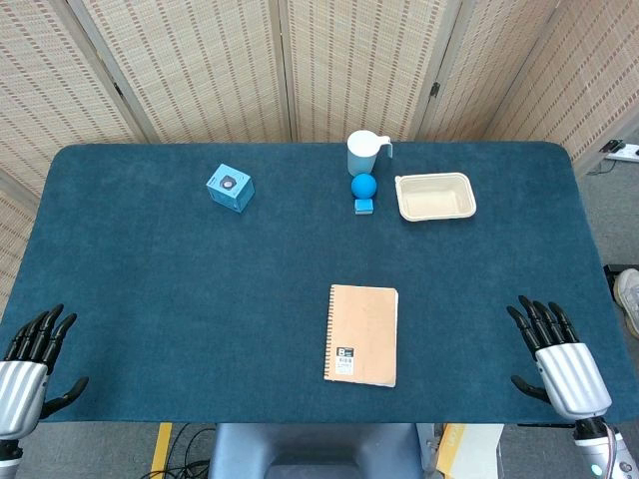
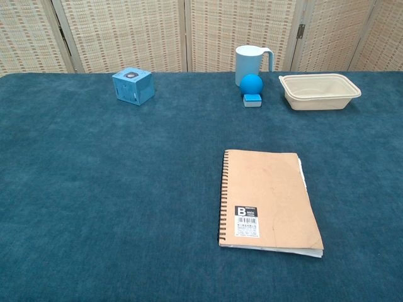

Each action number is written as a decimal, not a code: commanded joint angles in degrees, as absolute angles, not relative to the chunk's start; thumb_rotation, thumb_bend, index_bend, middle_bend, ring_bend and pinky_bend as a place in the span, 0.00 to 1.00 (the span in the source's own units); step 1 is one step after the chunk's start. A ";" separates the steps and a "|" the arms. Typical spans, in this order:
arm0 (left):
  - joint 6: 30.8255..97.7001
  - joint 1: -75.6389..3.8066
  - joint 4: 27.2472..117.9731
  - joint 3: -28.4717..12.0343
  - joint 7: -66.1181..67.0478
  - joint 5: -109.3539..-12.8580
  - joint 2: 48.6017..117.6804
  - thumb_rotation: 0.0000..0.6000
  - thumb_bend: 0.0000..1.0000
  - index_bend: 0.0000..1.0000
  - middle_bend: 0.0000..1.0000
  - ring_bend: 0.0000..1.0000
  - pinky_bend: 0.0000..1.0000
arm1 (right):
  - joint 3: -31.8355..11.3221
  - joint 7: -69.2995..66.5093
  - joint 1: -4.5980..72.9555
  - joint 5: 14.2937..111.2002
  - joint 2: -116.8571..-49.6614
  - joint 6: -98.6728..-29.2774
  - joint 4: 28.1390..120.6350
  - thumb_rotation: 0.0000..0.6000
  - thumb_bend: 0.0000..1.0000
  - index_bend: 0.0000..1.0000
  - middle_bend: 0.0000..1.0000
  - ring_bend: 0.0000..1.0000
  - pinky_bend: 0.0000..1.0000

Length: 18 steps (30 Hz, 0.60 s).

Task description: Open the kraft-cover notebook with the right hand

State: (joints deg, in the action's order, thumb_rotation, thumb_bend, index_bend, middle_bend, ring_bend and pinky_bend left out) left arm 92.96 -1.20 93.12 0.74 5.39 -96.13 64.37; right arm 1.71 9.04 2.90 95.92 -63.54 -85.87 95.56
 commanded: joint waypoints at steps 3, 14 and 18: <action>92.79 -1.30 93.33 0.84 5.86 -96.37 64.45 1.00 0.24 0.07 0.00 0.05 0.14 | 2.11 9.25 2.85 96.43 -63.46 -85.79 95.54 1.00 0.11 0.00 0.00 0.00 0.00; 91.76 -1.86 93.88 1.15 5.85 -96.74 64.25 1.00 0.24 0.07 0.00 0.05 0.14 | 4.89 7.61 4.35 102.79 -65.02 -84.32 92.94 1.00 0.19 0.00 0.00 0.00 0.00; 91.73 -1.65 93.74 0.93 5.84 -95.74 63.81 1.00 0.24 0.07 0.00 0.05 0.14 | 5.81 6.28 5.78 106.91 -67.42 -84.26 87.77 1.00 0.28 0.00 0.00 0.00 0.00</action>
